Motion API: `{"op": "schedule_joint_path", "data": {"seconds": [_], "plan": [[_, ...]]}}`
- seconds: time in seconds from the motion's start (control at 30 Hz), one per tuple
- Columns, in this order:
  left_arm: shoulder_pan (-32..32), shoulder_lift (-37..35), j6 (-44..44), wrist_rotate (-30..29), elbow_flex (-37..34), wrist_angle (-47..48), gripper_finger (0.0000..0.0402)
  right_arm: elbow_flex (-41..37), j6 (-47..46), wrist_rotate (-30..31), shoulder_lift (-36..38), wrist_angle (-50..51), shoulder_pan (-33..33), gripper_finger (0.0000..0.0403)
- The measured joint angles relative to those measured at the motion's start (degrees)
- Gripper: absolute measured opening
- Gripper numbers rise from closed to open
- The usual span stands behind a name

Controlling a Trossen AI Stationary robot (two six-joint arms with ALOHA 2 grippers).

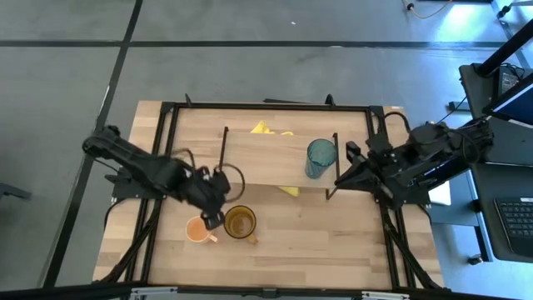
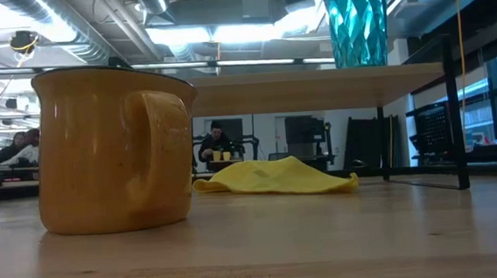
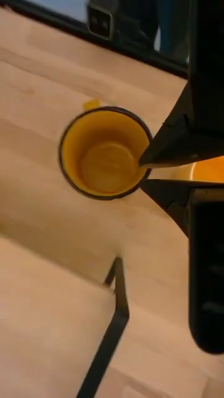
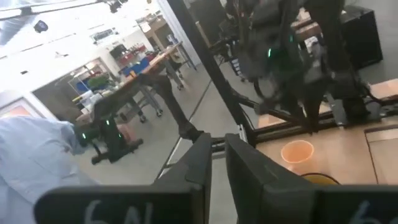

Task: Stack small to large cups/mugs on shelf
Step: Put the yellow mug on the shelf

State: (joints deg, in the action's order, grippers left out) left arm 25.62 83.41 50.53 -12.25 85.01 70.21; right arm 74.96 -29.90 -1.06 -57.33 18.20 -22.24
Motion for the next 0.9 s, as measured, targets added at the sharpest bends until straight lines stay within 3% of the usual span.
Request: {"op": "schedule_joint_path", "data": {"seconds": [0.23, 0.47, 0.7, 0.9], "plan": [[1.45, 6.09, 7.84, 0.64, 0.01, 3.03, 0.0044, 0.0, 6.19, -0.02, 0.97, -4.83, -0.05, 0.0053], [0.52, 8.03, 16.15, 6.34, 0.01, 2.31, 0.0097, 0.01, 7.49, -0.1, 2.61, -3.98, 1.42, 0.0113], [0.51, 8.14, 30.16, -0.82, -0.04, -0.36, 0.0143, 0.02, 6.62, 1.25, 4.77, -3.44, 1.51, 0.0165], [0.7, 12.1, 31.63, 1.94, -3.48, -3.24, 0.0156, 0.09, 7.99, 2.05, 7.16, -2.82, 1.51, 0.0167]]}}
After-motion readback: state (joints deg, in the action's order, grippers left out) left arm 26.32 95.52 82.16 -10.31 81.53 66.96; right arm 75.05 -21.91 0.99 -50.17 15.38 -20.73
